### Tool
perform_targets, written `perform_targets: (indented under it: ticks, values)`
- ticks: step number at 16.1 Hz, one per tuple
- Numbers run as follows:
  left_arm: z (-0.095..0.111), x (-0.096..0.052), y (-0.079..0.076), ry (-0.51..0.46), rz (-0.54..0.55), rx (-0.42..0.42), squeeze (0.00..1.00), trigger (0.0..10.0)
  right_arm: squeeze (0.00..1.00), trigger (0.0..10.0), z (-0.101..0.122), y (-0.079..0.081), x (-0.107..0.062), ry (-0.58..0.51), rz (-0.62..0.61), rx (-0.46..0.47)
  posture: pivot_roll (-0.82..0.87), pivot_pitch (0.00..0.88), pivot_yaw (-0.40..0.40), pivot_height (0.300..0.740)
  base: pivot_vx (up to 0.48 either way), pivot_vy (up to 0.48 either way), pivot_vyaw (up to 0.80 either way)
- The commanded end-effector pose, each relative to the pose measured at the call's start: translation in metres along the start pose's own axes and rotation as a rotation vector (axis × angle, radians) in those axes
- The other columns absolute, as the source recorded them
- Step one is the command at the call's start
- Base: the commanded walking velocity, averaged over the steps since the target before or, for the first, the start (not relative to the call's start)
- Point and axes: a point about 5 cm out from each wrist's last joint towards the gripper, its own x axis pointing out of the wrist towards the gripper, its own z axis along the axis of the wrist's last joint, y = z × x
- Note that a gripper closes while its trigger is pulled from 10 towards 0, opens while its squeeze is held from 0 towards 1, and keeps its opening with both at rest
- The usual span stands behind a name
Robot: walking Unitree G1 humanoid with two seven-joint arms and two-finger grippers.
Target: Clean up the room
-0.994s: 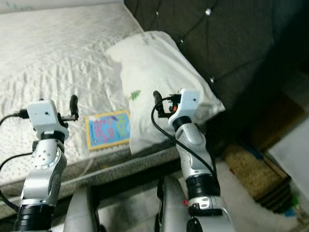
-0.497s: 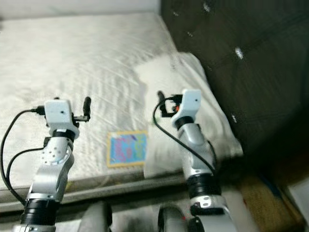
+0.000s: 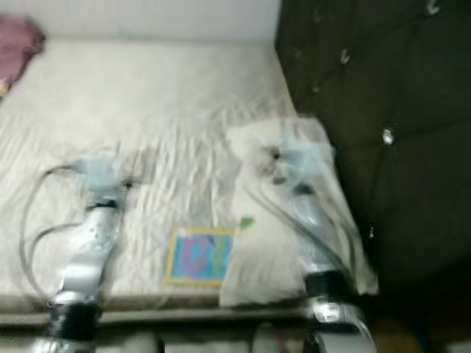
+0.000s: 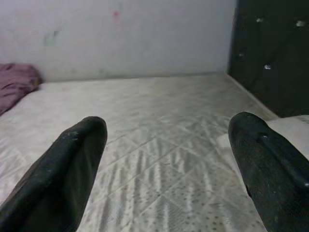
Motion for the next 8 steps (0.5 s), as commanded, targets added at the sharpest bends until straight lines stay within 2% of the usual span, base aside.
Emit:
perform_targets:
  ticks: [1, 3, 6, 7, 8]
  values:
    - [-0.0067, -0.0032, 0.0241, 0.029, 0.07, 0.031, 0.0, 10.0, 0.0, 10.0, 0.0099, 0.0307, 0.0052, -0.043, 0.076, 0.018, -0.04, 0.0, -0.031, 0.74, 0.0, 0.0, 0.0]
    - [-0.0056, -0.0041, 0.0245, 0.021, 0.074, 0.025, 0.0, 10.0, 0.0, 10.0, 0.0073, 0.0277, 0.0036, -0.03, 0.047, -0.004, -0.04, 0.0, -0.029, 0.74, 0.0, 0.122, 0.0]
    - [-0.006, -0.0061, 0.0287, 0.019, 0.098, 0.006, 0.0, 10.0, 0.0, 10.0, 0.0045, 0.0227, 0.0019, -0.013, 0.026, -0.014, -0.04, 0.0, -0.026, 0.74, 0.0, 0.44, 0.0]
    - [-0.0062, -0.0065, 0.0301, 0.02, 0.099, -0.005, 0.0, 10.0, 0.0, 10.0, 0.0042, 0.0227, 0.002, -0.01, 0.022, 0.01, -0.04, 0.0, -0.023, 0.74, 0.0, 0.48, -0.8]
    - [-0.0061, -0.0061, 0.0296, 0.018, 0.088, -0.018, 0.0, 10.0, 0.0, 10.0, 0.0053, 0.0233, 0.0021, -0.019, 0.029, -0.004, -0.04, 0.0, -0.023, 0.74, 0.0, 0.48, -0.8]
